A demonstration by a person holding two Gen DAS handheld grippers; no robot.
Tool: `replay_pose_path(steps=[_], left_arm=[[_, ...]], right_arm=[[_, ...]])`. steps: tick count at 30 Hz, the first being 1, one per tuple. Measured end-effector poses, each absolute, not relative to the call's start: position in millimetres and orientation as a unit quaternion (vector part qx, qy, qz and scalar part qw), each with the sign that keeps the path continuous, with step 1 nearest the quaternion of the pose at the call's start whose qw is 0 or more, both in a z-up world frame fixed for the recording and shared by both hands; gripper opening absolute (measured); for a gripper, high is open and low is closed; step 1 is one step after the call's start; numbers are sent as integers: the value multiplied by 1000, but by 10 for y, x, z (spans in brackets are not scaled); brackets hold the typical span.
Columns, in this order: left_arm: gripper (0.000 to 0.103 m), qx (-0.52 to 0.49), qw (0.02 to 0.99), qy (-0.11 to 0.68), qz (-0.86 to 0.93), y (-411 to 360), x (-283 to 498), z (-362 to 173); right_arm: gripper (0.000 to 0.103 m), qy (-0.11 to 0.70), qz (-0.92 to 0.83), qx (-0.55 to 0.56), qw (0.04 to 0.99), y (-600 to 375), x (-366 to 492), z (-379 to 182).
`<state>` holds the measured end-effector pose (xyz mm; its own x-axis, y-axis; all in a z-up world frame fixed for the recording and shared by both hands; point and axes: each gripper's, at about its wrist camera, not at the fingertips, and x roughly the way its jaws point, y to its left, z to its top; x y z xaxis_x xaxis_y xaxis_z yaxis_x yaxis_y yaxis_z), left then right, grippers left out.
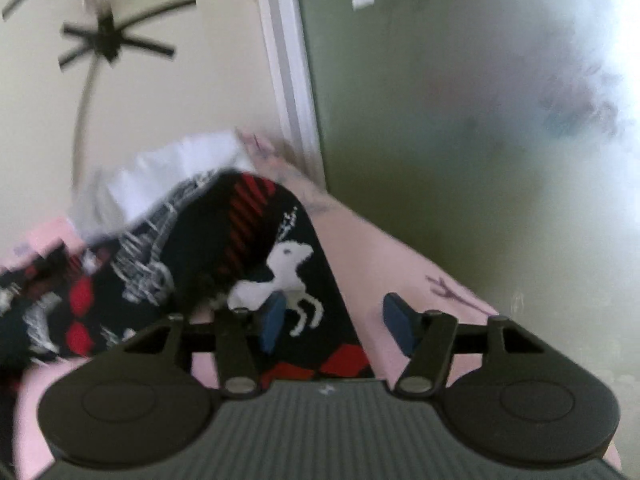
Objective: Fold small clothes
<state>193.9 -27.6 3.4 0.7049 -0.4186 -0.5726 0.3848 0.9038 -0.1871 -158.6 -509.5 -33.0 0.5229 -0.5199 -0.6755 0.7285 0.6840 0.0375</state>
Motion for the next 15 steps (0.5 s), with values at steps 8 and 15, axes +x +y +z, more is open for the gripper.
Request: replay_pose_path(steps=[8, 15], left_arm=[[51, -27, 927, 310, -210, -281, 1905, 69], [60, -121, 919, 266, -264, -47, 1739, 417]], right_arm=[[12, 234, -190, 326, 896, -4906, -1459, 621], [12, 190, -7, 239, 952, -3813, -335, 1860]])
